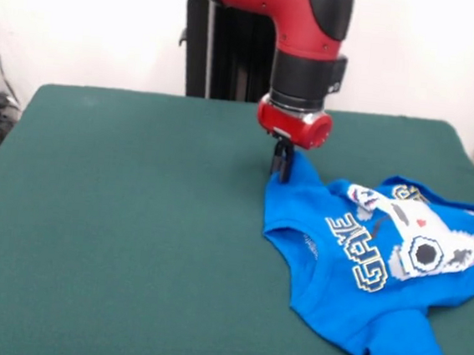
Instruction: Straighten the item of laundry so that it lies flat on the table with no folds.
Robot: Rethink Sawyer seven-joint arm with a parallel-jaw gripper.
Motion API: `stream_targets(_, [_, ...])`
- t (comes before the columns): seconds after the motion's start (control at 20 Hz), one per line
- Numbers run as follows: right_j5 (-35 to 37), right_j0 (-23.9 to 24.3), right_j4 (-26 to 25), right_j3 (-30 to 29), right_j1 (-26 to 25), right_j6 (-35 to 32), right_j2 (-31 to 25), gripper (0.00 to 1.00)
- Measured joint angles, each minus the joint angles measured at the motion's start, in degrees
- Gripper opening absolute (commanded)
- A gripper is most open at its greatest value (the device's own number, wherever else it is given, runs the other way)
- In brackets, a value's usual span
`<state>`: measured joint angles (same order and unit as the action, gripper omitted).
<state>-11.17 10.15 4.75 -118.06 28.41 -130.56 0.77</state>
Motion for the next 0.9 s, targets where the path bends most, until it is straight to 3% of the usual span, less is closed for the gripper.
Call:
stream_targets(0.35, [0.51, 1.69, -4.10, -0.09, 6.08, 0.00, 4.24, 0.00])
stream_targets(0.9, [0.53, 15.43, -14.95, -0.17, 11.08, 0.00, 4.91, 0.00])
